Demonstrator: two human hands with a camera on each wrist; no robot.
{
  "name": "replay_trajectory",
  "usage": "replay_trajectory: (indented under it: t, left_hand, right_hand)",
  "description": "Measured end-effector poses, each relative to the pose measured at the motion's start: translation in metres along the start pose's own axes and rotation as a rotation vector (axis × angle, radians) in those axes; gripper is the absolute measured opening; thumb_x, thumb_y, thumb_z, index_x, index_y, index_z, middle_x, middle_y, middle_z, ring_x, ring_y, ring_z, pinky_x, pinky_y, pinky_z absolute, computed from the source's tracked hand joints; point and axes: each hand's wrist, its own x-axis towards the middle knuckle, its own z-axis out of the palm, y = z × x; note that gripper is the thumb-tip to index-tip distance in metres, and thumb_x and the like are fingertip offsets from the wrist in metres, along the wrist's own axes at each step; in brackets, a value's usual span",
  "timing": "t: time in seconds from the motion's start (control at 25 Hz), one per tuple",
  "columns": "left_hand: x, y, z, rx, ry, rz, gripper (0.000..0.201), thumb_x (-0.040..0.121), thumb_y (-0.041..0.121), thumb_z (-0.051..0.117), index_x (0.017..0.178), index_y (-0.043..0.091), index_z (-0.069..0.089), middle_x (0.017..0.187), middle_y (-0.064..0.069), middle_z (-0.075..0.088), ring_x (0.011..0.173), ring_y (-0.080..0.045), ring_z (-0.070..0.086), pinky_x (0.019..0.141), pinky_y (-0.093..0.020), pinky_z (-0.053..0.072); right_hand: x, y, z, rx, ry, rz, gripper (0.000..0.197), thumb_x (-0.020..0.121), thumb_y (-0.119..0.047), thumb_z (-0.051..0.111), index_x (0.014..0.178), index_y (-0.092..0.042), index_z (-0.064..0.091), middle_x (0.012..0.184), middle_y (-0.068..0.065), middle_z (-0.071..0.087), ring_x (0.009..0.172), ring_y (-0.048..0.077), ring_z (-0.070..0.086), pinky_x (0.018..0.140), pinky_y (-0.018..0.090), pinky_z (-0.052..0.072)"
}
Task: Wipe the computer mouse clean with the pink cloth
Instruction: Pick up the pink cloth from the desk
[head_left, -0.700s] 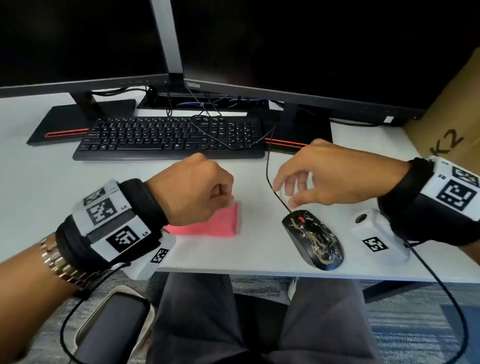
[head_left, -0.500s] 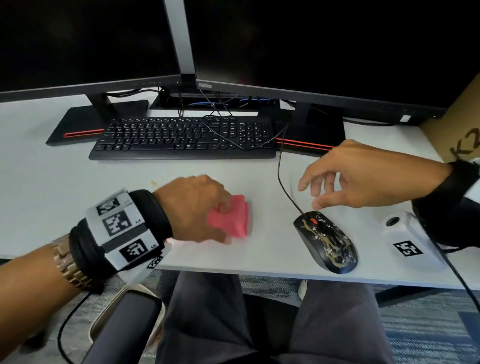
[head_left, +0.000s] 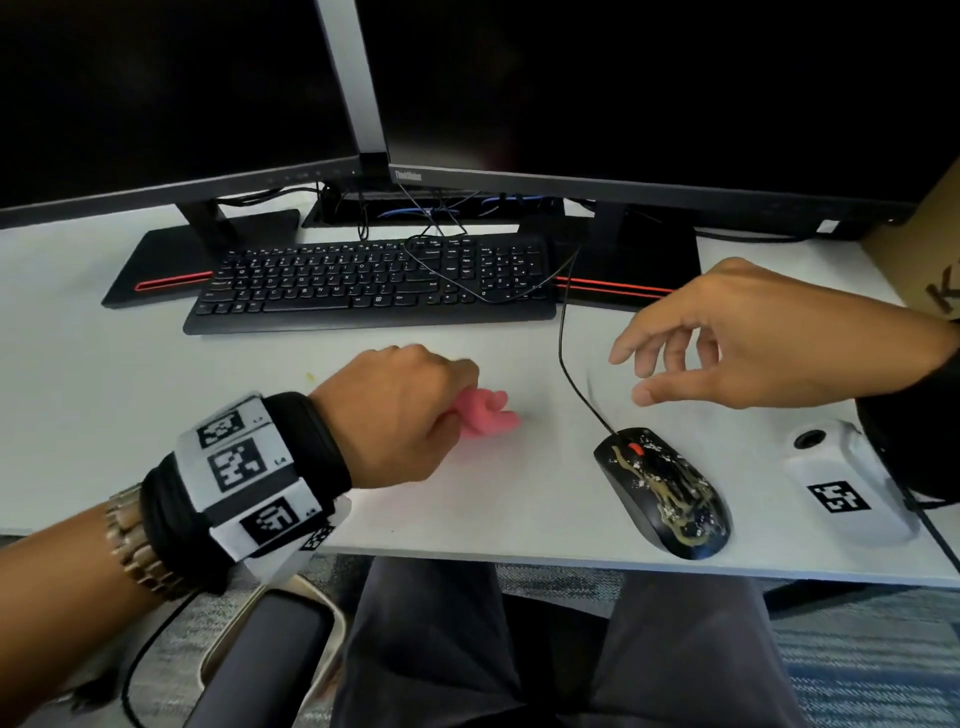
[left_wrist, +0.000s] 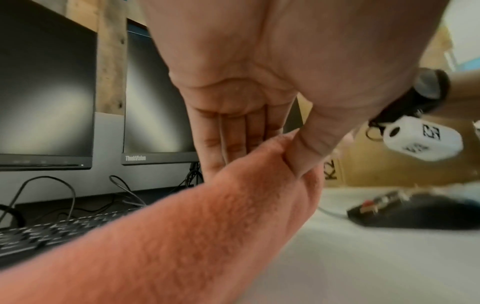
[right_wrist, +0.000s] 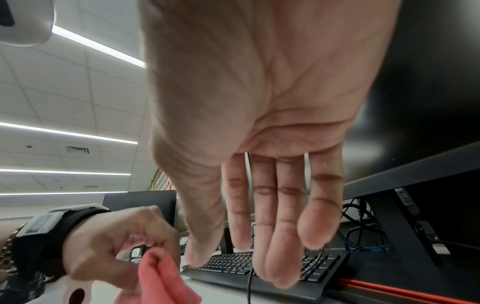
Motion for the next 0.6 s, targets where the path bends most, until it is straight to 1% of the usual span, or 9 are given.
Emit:
replay_trajectory:
  t: [0.08, 0.12, 0.2, 0.28, 0.36, 0.44, 0.48, 0.52, 0.6]
  left_hand:
    - [0.005, 0.003, -0.017, -0.167, 0.103, 0.047, 0.011, 0.078, 0.024, 0.045, 0.083, 0.022, 0.055, 0.085, 0.005, 0.072, 0.075, -0.021, 0.067, 0.062, -0.036, 0.053]
    - [0.01, 0.007, -0.026, -0.224, 0.151, 0.087, 0.012, 0.079, 0.022, 0.049, 0.084, 0.019, 0.06, 0.082, 0.004, 0.07, 0.073, -0.019, 0.066, 0.063, -0.037, 0.053]
    - [0.02, 0.016, -0.043, -0.297, 0.235, 0.168, 0.015, 0.082, 0.019, 0.056, 0.091, 0.016, 0.068, 0.084, 0.003, 0.067, 0.077, -0.017, 0.064, 0.069, -0.037, 0.054]
    - [0.034, 0.026, -0.054, -0.338, 0.326, 0.232, 0.016, 0.084, 0.017, 0.062, 0.096, 0.019, 0.072, 0.09, 0.002, 0.066, 0.081, -0.015, 0.064, 0.072, -0.035, 0.054]
    - [0.047, 0.036, -0.061, -0.389, 0.395, 0.253, 0.018, 0.084, 0.017, 0.066, 0.099, 0.02, 0.075, 0.09, 0.0, 0.065, 0.08, -0.014, 0.064, 0.072, -0.035, 0.055]
    - [0.061, 0.047, -0.063, -0.451, 0.439, 0.251, 0.017, 0.084, 0.016, 0.07, 0.099, 0.019, 0.077, 0.087, -0.002, 0.064, 0.074, -0.014, 0.063, 0.069, -0.033, 0.055]
    - [0.067, 0.052, -0.062, -0.48, 0.454, 0.246, 0.016, 0.083, 0.016, 0.073, 0.098, 0.018, 0.078, 0.086, -0.001, 0.064, 0.072, -0.014, 0.063, 0.068, -0.032, 0.055]
    - [0.073, 0.057, -0.062, -0.508, 0.467, 0.245, 0.017, 0.082, 0.016, 0.075, 0.099, 0.018, 0.078, 0.086, -0.001, 0.065, 0.072, -0.013, 0.064, 0.066, -0.03, 0.056]
    - [0.082, 0.066, -0.057, -0.581, 0.465, 0.227, 0.022, 0.081, 0.015, 0.078, 0.103, 0.017, 0.076, 0.09, -0.001, 0.068, 0.075, -0.012, 0.069, 0.067, -0.029, 0.059]
  right_hand:
    - [-0.004, -0.002, -0.005, 0.015, 0.052, -0.017, 0.06, 0.071, -0.074, 0.058, 0.114, -0.035, 0.075, 0.091, -0.022, 0.073, 0.088, -0.009, 0.066, 0.073, 0.005, 0.047]
    - [-0.005, -0.004, -0.008, 0.023, 0.087, -0.029, 0.062, 0.071, -0.075, 0.059, 0.116, -0.034, 0.074, 0.095, -0.022, 0.074, 0.09, -0.009, 0.066, 0.073, 0.01, 0.052]
    - [-0.007, -0.008, -0.014, 0.038, 0.158, -0.039, 0.069, 0.07, -0.074, 0.064, 0.125, -0.034, 0.071, 0.105, -0.024, 0.073, 0.096, -0.011, 0.066, 0.076, 0.019, 0.056]
    - [-0.01, -0.014, -0.02, 0.072, 0.216, -0.064, 0.082, 0.065, -0.075, 0.07, 0.136, -0.034, 0.064, 0.115, -0.025, 0.071, 0.105, -0.012, 0.064, 0.083, 0.022, 0.056]
    - [-0.014, -0.019, -0.024, 0.112, 0.266, -0.132, 0.086, 0.063, -0.071, 0.075, 0.138, -0.031, 0.062, 0.121, -0.021, 0.071, 0.111, -0.006, 0.065, 0.091, 0.02, 0.054]
    - [-0.017, -0.019, -0.025, 0.134, 0.343, -0.166, 0.076, 0.067, -0.064, 0.078, 0.133, -0.029, 0.067, 0.118, -0.016, 0.074, 0.108, 0.0, 0.068, 0.093, 0.02, 0.054]
    - [-0.018, -0.016, -0.025, 0.139, 0.405, -0.157, 0.066, 0.07, -0.059, 0.079, 0.128, -0.028, 0.07, 0.113, -0.014, 0.076, 0.104, 0.002, 0.07, 0.092, 0.024, 0.056]
    - [-0.018, -0.011, -0.026, 0.151, 0.47, -0.142, 0.055, 0.074, -0.051, 0.081, 0.121, -0.024, 0.074, 0.108, -0.011, 0.077, 0.099, 0.004, 0.072, 0.09, 0.031, 0.058]
    - [-0.02, 0.002, -0.028, 0.183, 0.556, -0.112, 0.033, 0.078, -0.036, 0.085, 0.104, -0.017, 0.078, 0.094, -0.005, 0.078, 0.086, 0.01, 0.075, 0.08, 0.041, 0.061]
